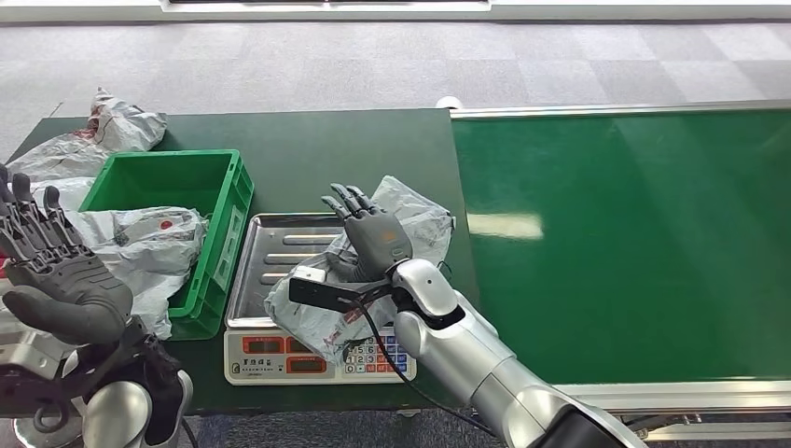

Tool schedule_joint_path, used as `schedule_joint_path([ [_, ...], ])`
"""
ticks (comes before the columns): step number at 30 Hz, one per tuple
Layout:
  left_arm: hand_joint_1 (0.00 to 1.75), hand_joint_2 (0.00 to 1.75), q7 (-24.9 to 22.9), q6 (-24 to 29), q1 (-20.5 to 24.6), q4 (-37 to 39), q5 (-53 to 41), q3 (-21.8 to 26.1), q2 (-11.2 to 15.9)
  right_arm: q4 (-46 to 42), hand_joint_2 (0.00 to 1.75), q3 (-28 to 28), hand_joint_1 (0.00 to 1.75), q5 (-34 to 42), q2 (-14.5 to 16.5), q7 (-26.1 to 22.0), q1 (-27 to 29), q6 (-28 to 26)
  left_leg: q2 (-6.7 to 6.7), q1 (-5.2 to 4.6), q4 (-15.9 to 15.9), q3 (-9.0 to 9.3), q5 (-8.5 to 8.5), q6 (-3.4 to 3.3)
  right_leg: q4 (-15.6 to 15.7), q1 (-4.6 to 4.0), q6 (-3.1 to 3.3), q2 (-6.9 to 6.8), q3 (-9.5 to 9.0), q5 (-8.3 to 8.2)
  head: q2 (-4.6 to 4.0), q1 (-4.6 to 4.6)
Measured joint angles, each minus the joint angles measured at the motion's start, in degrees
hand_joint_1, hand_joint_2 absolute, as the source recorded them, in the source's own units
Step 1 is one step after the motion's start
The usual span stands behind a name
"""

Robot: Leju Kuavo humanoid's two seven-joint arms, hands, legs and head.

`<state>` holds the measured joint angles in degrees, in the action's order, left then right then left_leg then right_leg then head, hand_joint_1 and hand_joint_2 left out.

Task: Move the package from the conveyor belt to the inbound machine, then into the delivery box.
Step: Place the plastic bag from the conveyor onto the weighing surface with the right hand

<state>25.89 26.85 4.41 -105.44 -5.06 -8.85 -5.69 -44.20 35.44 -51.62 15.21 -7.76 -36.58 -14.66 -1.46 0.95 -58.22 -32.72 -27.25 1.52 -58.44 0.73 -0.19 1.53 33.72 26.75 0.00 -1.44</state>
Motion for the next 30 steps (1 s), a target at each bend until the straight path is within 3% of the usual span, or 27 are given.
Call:
schedule_joint_path([
  [12, 0.0, 0.0, 7.4, 11.1, 0.3, 0.8, -0.7, 0.2, -0.6, -35.5, 0.0, -3.1, 0.0, 2.1, -5.1, -7.1, 11.4, -13.4, 0.03, -0.01, 0.0, -0.05, -0.05, -0.01, 0.0, 0.02, 0.0, 0.01, 0.06, 0.01, 0.0, 0.01],
  [20, 0.0, 0.0, 7.6, 11.7, 0.6, 1.2, -0.8, 0.2, -0.9, -43.9, 0.0, -3.7, 0.0, 2.3, -6.5, -7.8, 13.9, -14.3, 0.05, -0.01, 0.0, -0.01, -0.02, 0.01, 0.0, 0.01, 0.01, 0.02, 0.04, -0.03, 0.0, 0.0],
  [28, 0.0, 0.0, 4.8, 7.3, 0.6, 1.3, 1.3, -0.1, -0.9, -55.7, 0.0, -5.9, 0.0, 3.7, -8.5, -11.7, 20.2, -23.6, 0.03, -0.04, 0.0, -0.03, -0.05, -0.02, 0.0, 0.05, -0.02, 0.01, 0.04, -0.01, 0.0, 0.01],
  [30, 0.0, 0.87, 2.9, 5.4, 0.6, 1.3, 0.2, -0.1, -0.8, -59.8, 0.0, -7.1, 0.0, 4.0, -9.0, -13.7, 22.9, -24.7, 0.02, -0.06, 0.0, -0.03, -0.08, -0.05, 0.0, 0.07, -0.05, 0.0, 0.06, 0.01, 0.0, 0.01],
])
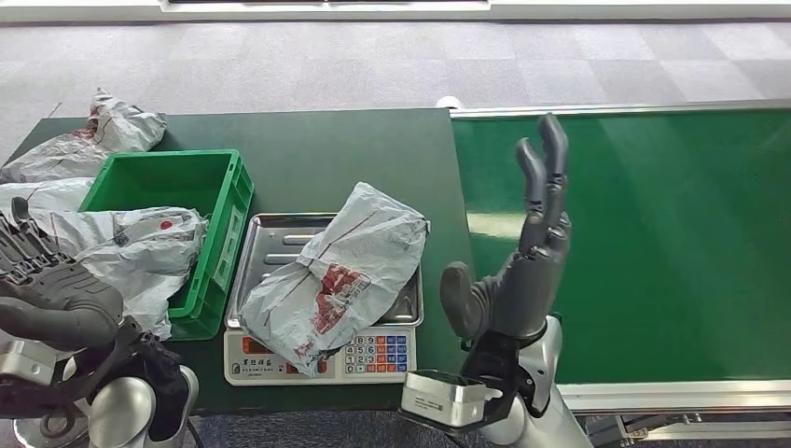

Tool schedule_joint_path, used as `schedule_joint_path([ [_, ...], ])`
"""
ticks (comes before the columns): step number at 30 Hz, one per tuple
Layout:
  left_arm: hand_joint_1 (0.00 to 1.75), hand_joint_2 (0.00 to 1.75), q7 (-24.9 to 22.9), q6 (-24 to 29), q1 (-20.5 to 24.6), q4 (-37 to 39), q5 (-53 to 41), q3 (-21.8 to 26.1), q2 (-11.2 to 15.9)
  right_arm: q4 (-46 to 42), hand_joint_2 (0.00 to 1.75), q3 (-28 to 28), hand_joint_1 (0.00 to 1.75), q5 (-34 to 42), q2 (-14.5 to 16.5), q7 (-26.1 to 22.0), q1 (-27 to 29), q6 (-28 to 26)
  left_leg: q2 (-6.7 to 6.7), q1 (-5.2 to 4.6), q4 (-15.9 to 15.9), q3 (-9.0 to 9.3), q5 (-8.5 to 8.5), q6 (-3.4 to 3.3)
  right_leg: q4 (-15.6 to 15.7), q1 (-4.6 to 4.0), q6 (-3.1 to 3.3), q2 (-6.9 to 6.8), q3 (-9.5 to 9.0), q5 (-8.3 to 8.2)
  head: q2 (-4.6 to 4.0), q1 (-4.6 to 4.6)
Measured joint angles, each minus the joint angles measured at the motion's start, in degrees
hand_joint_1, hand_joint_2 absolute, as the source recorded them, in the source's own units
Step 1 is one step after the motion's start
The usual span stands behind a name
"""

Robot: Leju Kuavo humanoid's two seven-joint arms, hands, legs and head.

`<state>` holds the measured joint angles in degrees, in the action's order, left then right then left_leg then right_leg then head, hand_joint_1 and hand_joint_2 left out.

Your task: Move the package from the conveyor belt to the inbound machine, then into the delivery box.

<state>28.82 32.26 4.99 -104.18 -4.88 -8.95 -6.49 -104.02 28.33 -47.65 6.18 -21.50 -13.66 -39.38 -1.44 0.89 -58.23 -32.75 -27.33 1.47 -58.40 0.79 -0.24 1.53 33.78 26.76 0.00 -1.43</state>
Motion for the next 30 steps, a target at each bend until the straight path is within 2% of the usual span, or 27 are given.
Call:
schedule_joint_path([
  [2, 0.0, 1.75, -3.5, -3.1, 0.2, 0.0, -4.6, -0.2, 0.4, -4.7, 0.0, -2.0, 0.0, 1.7, 0.0, -4.4, 3.5, -0.5, -0.03, -0.01, 0.0, -0.02, -0.02, -0.02, 0.0, 0.01, -0.02, -0.03, 0.01, 0.02, 0.0, 0.0],
  [3, 0.0, 1.75, -5.6, -5.1, 0.5, 0.1, -7.9, -0.5, 0.7, -7.4, 0.0, -3.3, 0.0, 2.8, 0.2, -6.9, 5.3, -0.6, -0.05, -0.01, 0.0, -0.04, -0.02, -0.03, 0.0, 0.01, -0.02, -0.06, 0.01, 0.03, 0.0, 0.0],
  [5, 0.0, 1.75, -8.8, -8.2, 1.5, 0.3, -13.1, -1.2, 1.2, -11.9, 0.87, -5.9, 0.0, 4.4, 0.6, -10.3, 8.5, -0.7, -0.03, -0.01, 0.0, -0.07, -0.03, -0.03, 0.0, 0.01, -0.02, -0.04, 0.01, 0.04, 0.0, 0.01],
  [7, 0.0, 1.75, -10.3, -9.5, 2.4, 0.6, -15.6, -1.7, 1.5, -15.1, 1.75, -7.8, 0.0, 5.0, 0.8, -11.6, 10.5, -0.8, 0.09, -0.01, 0.0, -0.05, -0.04, -0.02, 0.0, 0.02, -0.02, 0.08, 0.03, 0.03, 0.0, 0.0],
  [10, 0.0, 1.75, -13.3, -13.2, 4.1, 1.4, -21.0, -2.8, 2.5, -18.0, 1.75, -10.2, 0.0, 5.0, 1.4, -13.7, 12.6, -0.7, 0.13, -0.01, 0.0, 0.0, -0.04, -0.03, 0.0, 0.01, -0.02, 0.08, 0.02, 0.02, 0.0, -0.01],
  [14, 0.0, 1.75, -18.3, -22.1, 8.8, 5.5, -29.0, -5.0, 5.3, -20.3, 1.75, -13.1, 0.0, 4.0, 2.1, -15.4, 15.0, -0.6, 0.08, -0.01, 0.0, 0.04, 0.02, -0.02, 0.0, 0.01, 0.02, -0.04, -0.02, -0.03, 0.0, 0.0],
  [18, 0.0, 1.75, -21.1, -30.8, 17.4, 14.8, -31.8, -8.1, 9.5, -21.9, 1.75, -15.8, 0.0, 3.1, 2.3, -14.5, 18.0, -0.6, 0.09, 0.0, 0.0, 0.05, 0.11, 0.01, 0.0, 0.0, 0.05, -0.03, -0.03, -0.11, 0.0, 0.0],
  [21, 0.0, 1.75, -21.7, -36.0, 24.0, 23.2, -34.8, -11.9, 12.7, -22.2, 1.75, -18.8, 0.0, 4.5, 2.7, -16.0, 20.7, -0.6, 0.09, 0.0, 0.0, 0.05, 0.15, 0.02, 0.0, 0.0, 0.06, 0.02, -0.02, -0.16, 0.0, 0.0],
  [25, 0.0, 1.75, -21.5, -38.7, 29.9, 32.0, -37.4, -16.9, 15.7, -22.2, 1.75, -22.0, 0.0, 6.7, 3.3, -18.0, 23.4, -0.6, 0.16, -0.01, 0.0, 0.04, 0.15, 0.02, 0.0, 0.01, 0.06, 0.18, 0.02, -0.17, 0.0, 0.01],
  [30, 0.0, 1.75, -21.4, -39.8, 33.2, 37.0, -37.5, -19.6, 17.2, -22.2, 1.75, -23.3, 0.0, 7.2, 3.6, -18.4, 24.6, -0.6, 0.18, -0.01, 0.0, 0.01, 0.14, 0.02, 0.0, 0.01, 0.06, 0.21, 0.07, -0.16, 0.0, 0.0],
])
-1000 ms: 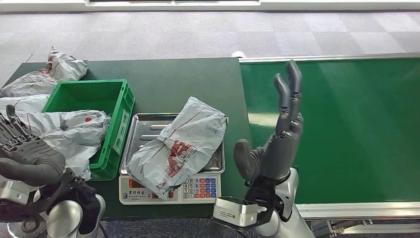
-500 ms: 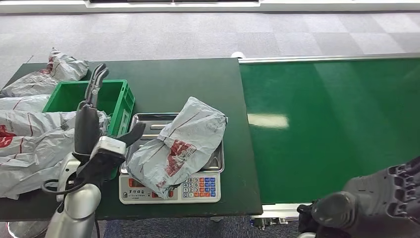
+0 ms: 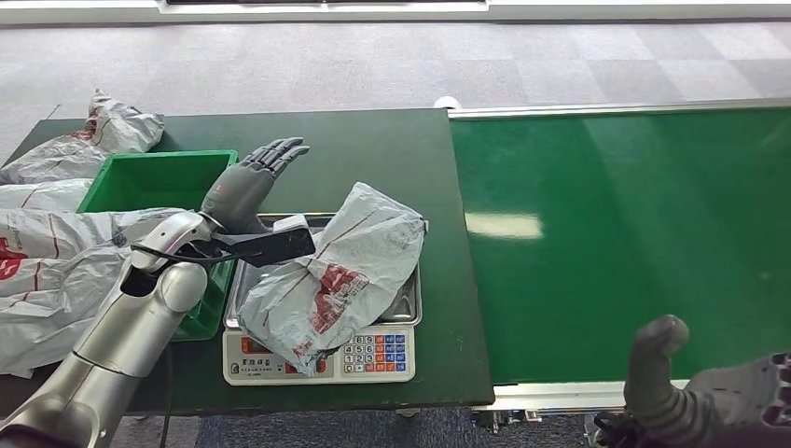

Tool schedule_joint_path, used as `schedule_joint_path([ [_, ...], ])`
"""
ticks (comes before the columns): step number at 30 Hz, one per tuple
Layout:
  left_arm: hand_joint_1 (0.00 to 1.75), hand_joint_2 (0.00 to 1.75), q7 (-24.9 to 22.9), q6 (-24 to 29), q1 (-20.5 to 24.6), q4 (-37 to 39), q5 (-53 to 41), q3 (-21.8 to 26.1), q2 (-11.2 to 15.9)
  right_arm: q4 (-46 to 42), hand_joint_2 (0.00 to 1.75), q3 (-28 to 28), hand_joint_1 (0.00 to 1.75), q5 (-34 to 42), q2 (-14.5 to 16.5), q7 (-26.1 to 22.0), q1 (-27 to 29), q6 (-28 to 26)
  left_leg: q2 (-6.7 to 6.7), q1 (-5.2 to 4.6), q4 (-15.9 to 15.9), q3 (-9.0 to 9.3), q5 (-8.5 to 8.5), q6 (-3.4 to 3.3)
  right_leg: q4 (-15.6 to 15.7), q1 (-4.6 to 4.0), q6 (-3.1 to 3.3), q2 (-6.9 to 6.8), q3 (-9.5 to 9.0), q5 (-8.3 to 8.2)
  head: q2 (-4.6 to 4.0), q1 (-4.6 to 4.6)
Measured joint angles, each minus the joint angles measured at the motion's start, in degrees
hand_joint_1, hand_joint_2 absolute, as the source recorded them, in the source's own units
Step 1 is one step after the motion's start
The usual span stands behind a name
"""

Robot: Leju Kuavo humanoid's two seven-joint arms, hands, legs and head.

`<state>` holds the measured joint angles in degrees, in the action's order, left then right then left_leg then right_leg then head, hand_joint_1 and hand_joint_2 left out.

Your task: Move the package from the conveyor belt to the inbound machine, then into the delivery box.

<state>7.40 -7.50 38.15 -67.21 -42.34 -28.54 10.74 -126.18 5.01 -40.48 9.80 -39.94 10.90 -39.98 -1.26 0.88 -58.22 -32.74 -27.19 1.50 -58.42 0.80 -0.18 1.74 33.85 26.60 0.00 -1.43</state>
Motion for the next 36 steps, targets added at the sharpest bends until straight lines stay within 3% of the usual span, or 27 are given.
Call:
schedule_joint_path([
  [7, 0.0, 1.75, 3.6, -9.7, 6.6, 9.7, 0.2, -8.7, 0.4, 0.0, 1.75, -0.3, 0.0, 2.2, 0.2, 0.0, 0.8, 0.0, -0.01, -0.01, 0.0, -0.02, 0.0, 0.0, 0.0, 0.01, 0.0, -0.05, -0.01, 0.0, 0.0, 0.0],
  [16, 0.0, 1.75, 9.1, -16.6, 11.9, 29.1, 3.4, -21.1, -6.7, 0.8, 1.75, -0.3, 0.0, 3.2, -0.1, 1.6, -0.9, 0.0, -0.28, -0.08, 0.0, 0.14, -0.03, -0.07, 0.0, 0.07, -0.1, -0.3, -0.39, 0.07, 0.0, -0.01],
  [21, 0.0, 1.75, 11.4, -19.5, 14.0, 36.4, 4.6, -24.8, -9.0, 2.2, 1.75, 0.2, 0.0, 2.6, -0.3, 2.9, -2.0, 0.0, -0.46, -0.13, 0.1, 0.64, -0.49, -0.24, 0.0, 0.09, -0.19, -0.55, -1.47, 0.61, 0.0, -0.01],
  [28, 0.01, 1.75, 13.2, -21.4, 15.8, 40.8, 5.3, -27.6, -10.0, 3.6, 1.75, 1.1, 0.0, 2.1, -0.4, 3.7, -3.0, 0.0, -0.44, -0.17, 0.1, 1.84, -1.04, -0.28, 0.0, 0.09, -0.18, -0.58, -2.69, 1.16, 0.0, 0.01],
  [29, 0.37, 1.75, 13.4, -21.9, 16.0, 41.0, 5.5, -27.9, -10.1, 3.7, 1.75, 1.4, 0.0, 2.2, -0.4, 3.9, -3.1, 0.0, -0.45, -0.16, 0.1, 1.89, -1.06, -0.27, 0.0, 0.08, -0.17, -0.57, -2.72, 1.17, 0.0, 0.01],
  [32, 1.67, 1.75, 14.3, -22.5, 16.3, 41.4, 5.8, -28.8, -10.2, 4.0, 1.75, 2.2, 0.0, 2.3, -0.5, 4.7, -3.7, 0.0, -0.46, -0.16, 0.1, 1.91, -1.07, -0.25, 0.0, 0.08, -0.16, -0.56, -2.73, 1.21, 0.0, 0.0],
  [33, 1.75, 1.75, 14.5, -22.2, 16.2, 41.4, 5.9, -29.0, -10.2, 4.1, 1.75, 2.4, 0.0, 2.3, -0.5, 5.0, -3.9, 0.0, -0.5, -0.16, 0.1, 1.9, -1.08, -0.26, 0.0, 0.08, -0.16, -0.57, -2.74, 1.23, 0.0, -0.01],
  [36, 1.75, 1.75, 14.9, -20.0, 15.9, 41.5, 6.1, -29.7, -10.1, 4.3, 1.75, 2.9, 0.0, 2.3, -0.8, 5.9, -4.3, 0.0, -0.8, -0.17, 0.1, 1.95, -1.1, -0.29, 0.0, 0.09, -0.24, -0.76, -2.88, 1.39, 0.0, -0.01],
])
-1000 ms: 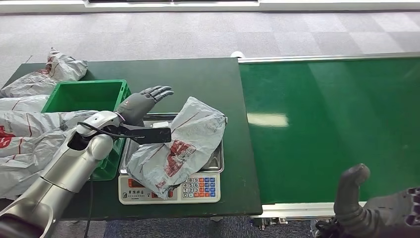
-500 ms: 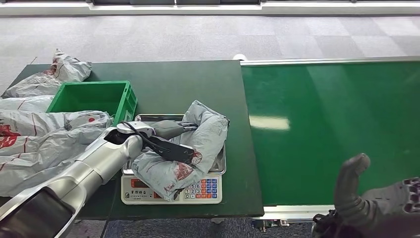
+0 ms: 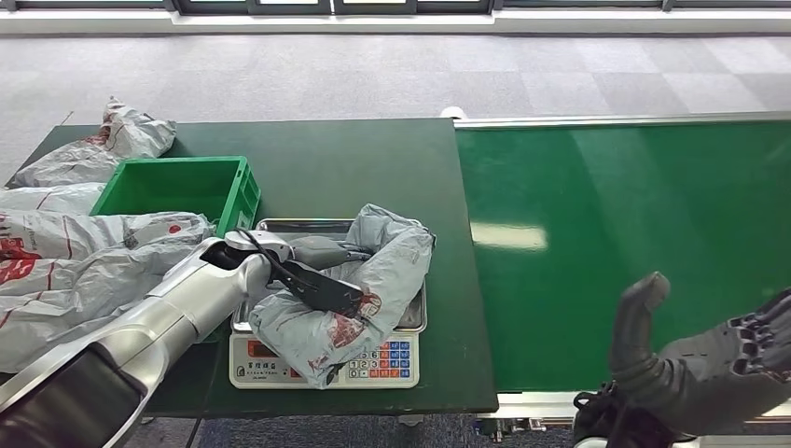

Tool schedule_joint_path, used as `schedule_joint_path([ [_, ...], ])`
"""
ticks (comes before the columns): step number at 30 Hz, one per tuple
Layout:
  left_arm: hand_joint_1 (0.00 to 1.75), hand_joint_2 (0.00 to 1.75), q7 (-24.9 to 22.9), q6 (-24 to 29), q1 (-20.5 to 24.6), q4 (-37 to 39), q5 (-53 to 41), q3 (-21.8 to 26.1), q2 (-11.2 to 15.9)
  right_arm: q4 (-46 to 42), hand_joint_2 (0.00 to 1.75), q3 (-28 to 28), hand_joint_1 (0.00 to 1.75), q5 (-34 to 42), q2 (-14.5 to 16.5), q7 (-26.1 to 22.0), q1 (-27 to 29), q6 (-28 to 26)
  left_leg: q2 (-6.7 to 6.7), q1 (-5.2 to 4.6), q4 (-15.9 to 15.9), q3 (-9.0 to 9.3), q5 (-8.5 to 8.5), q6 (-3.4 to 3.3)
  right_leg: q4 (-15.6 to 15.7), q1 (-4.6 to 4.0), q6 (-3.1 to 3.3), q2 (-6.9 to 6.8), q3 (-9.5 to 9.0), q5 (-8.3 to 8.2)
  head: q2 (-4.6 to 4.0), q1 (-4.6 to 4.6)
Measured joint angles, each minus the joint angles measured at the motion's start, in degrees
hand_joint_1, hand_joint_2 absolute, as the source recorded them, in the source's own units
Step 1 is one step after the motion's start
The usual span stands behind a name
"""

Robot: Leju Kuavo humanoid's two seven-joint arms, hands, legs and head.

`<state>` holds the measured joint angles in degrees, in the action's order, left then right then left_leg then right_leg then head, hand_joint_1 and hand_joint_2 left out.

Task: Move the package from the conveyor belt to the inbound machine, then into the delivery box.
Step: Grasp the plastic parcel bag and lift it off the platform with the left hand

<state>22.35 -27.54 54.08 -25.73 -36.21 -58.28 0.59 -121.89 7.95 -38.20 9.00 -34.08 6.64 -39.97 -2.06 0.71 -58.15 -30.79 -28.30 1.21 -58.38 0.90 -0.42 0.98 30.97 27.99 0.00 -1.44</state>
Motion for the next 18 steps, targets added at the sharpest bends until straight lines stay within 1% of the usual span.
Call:
schedule_joint_path([
  [3, 1.75, 1.75, -0.1, 2.3, -0.3, 0.0, 0.1, -0.6, 0.0, 0.0, 1.75, 0.2, 0.0, 0.2, -0.3, 0.3, -0.1, 0.0, -0.28, -0.01, 0.0, 0.14, -0.11, -0.1, 0.0, 0.04, -0.14, -0.26, -0.26, 0.23, 0.0, 0.01],
  [6, 1.75, 1.75, -0.6, 3.5, -0.4, -0.1, 0.1, -0.7, 0.2, 0.0, 1.75, 0.3, 0.0, 0.5, -0.6, 0.4, 0.0, 0.0, -0.34, 0.0, 0.0, 0.1, -0.09, -0.14, 0.0, 0.07, -0.15, -0.37, -0.29, 0.22, 0.0, 0.02],
  [13, 1.75, 1.75, -0.6, 4.6, -0.5, -0.6, 0.1, -0.9, 1.6, 0.0, 1.75, 0.5, 0.0, 0.8, -1.0, 0.5, 0.1, 0.0, -0.01, -0.02, 0.0, 0.04, 0.01, -0.07, 0.0, 0.02, -0.04, -0.11, -0.08, -0.03, 0.0, 0.01],
  [18, 1.75, 1.75, -0.7, 5.1, -0.9, -1.1, 0.1, -0.9, 2.0, 0.0, 1.75, 0.6, 0.0, 1.0, -1.1, 0.8, 0.1, 0.0, 0.06, 0.05, 0.0, 0.04, -0.02, -0.02, 0.0, -0.06, 0.0, -0.05, -0.04, 0.0, 0.0, 0.01],
])
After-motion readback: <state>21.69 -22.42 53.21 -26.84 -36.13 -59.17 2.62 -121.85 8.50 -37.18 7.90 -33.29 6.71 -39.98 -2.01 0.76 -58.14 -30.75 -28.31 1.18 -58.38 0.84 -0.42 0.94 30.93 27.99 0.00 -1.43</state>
